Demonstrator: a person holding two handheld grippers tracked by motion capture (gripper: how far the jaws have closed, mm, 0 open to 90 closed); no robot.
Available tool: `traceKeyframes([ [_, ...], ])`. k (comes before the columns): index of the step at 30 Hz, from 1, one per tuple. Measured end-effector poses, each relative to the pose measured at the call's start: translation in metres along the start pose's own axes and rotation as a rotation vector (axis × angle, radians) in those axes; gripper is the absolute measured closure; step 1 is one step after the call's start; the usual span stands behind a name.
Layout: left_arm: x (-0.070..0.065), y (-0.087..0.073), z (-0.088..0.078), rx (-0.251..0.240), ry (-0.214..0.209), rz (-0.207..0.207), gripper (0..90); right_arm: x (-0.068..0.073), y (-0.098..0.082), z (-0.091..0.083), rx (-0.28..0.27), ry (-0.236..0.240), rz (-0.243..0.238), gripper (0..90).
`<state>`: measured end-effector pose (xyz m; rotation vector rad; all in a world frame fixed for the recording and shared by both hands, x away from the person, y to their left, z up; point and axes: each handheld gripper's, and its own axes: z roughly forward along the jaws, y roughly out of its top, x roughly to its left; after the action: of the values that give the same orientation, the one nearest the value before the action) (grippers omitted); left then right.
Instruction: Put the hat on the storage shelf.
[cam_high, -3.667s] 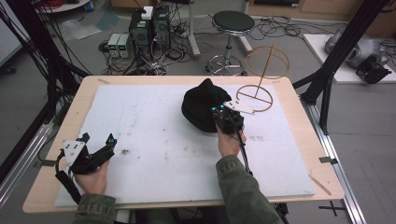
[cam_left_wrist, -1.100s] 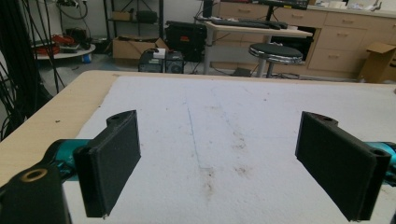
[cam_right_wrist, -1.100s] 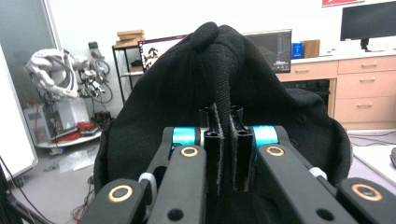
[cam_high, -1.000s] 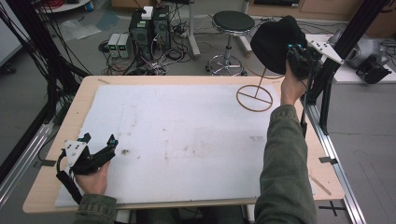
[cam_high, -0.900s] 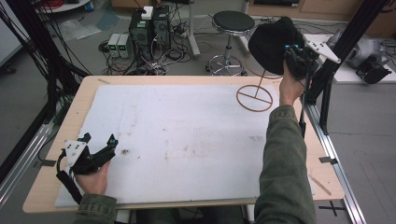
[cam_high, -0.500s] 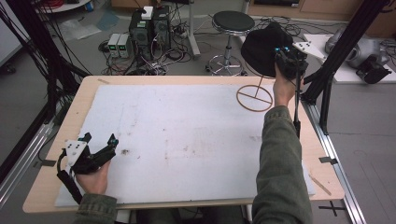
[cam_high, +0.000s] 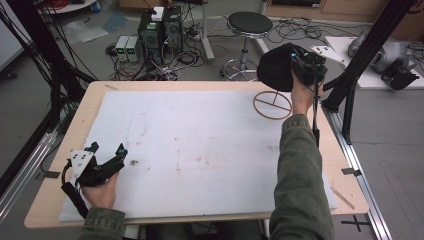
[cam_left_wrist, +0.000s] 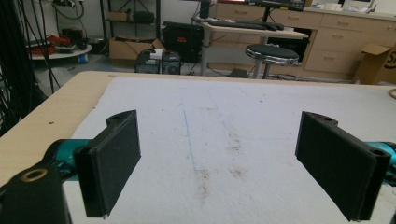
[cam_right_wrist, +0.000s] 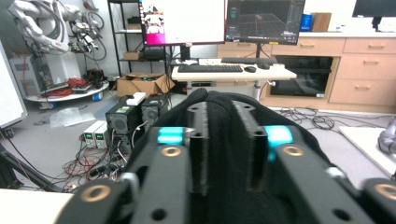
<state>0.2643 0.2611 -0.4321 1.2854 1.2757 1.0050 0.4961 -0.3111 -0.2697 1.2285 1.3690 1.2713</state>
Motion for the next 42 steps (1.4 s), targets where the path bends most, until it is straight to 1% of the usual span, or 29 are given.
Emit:
traceKeyframes([
  [2, 0.0, 0.0, 0.0, -0.001, 0.001, 0.0, 14.2, 0.0, 0.0, -0.001, 0.0, -0.006, 0.005, 57.5],
  [3, 0.0, 0.0, 0.0, 0.001, 0.001, 0.001, 14.2, 0.0, 0.001, -0.001, -0.002, -0.016, 0.002, 49.1],
  [6, 0.0, 0.0, 0.001, 0.004, 0.001, 0.004, 14.2, 0.002, 0.002, -0.003, -0.008, -0.046, 0.003, 29.0],
  [9, -0.001, 0.0, 0.001, 0.002, -0.001, 0.004, 14.2, 0.004, 0.004, -0.006, -0.009, -0.054, -0.003, 21.3],
  [10, -0.001, 0.0, 0.001, 0.0, -0.001, 0.003, 14.2, 0.004, 0.005, -0.008, -0.011, -0.057, -0.006, 20.3],
  [15, -0.002, 0.0, 0.001, 0.002, -0.003, 0.003, 14.2, 0.004, 0.009, -0.017, -0.038, -0.053, 0.016, 15.9],
  [18, -0.001, 0.0, 0.0, 0.003, -0.002, 0.003, 14.2, 0.004, 0.01, -0.021, -0.027, -0.062, 0.033, 12.4],
  [20, -0.001, 0.0, 0.0, 0.004, 0.0, 0.002, 14.2, 0.006, 0.012, -0.024, -0.024, -0.065, 0.031, 12.3],
  [25, -0.001, 0.0, 0.0, 0.003, -0.001, 0.001, 14.3, 0.012, 0.013, -0.037, -0.059, -0.054, -0.001, 12.4],
  [26, -0.001, 0.0, 0.0, 0.004, -0.001, 0.003, 14.2, 0.013, 0.012, -0.04, -0.062, -0.051, -0.001, 12.3],
  [28, -0.001, 0.0, 0.0, 0.001, 0.001, 0.0, 14.3, 0.015, 0.008, -0.045, -0.059, -0.048, -0.003, 12.3],
  [29, -0.001, 0.0, 0.0, 0.001, 0.001, 0.0, 14.2, 0.016, 0.005, -0.047, -0.053, -0.053, 0.003, 12.4],
  [33, -0.002, 0.0, 0.0, 0.003, -0.002, -0.002, 14.2, 0.016, -0.008, -0.055, -0.056, -0.07, -0.002, 12.4],
  [36, -0.002, 0.0, 0.0, 0.0, -0.001, -0.002, 14.3, 0.015, -0.018, -0.062, -0.049, -0.066, 0.013, 12.5],
  [40, -0.002, 0.0, 0.0, 0.003, 0.003, 0.001, 14.2, 0.014, -0.033, -0.072, -0.046, -0.058, 0.001, 12.5],
  [42, -0.001, 0.0, 0.001, 0.003, 0.005, 0.002, 14.2, 0.014, -0.039, -0.076, -0.04, -0.051, 0.006, 12.4],
])
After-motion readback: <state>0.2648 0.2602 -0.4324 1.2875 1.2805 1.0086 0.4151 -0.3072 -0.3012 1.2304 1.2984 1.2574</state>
